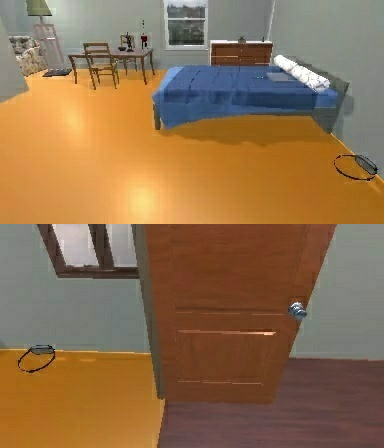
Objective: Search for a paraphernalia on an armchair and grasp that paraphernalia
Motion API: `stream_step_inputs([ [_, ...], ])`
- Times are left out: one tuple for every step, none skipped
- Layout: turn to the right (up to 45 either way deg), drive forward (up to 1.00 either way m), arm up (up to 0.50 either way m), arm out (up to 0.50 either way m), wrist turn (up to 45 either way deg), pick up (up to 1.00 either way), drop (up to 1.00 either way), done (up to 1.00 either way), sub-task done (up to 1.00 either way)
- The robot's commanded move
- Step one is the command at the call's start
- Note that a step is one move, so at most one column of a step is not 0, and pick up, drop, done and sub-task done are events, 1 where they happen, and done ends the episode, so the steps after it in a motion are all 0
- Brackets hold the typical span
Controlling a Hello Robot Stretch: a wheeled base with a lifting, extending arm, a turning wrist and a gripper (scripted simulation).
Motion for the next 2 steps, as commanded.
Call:
stream_step_inputs([
  [0.0, 0.5, 0.0, 0.0, 0.0, 0.0, 0.0, 0.0, 0.0],
  [-42.0, 0.0, 0.0, 0.0, 0.0, 0.0, 0.0, 0.0, 0.0],
])
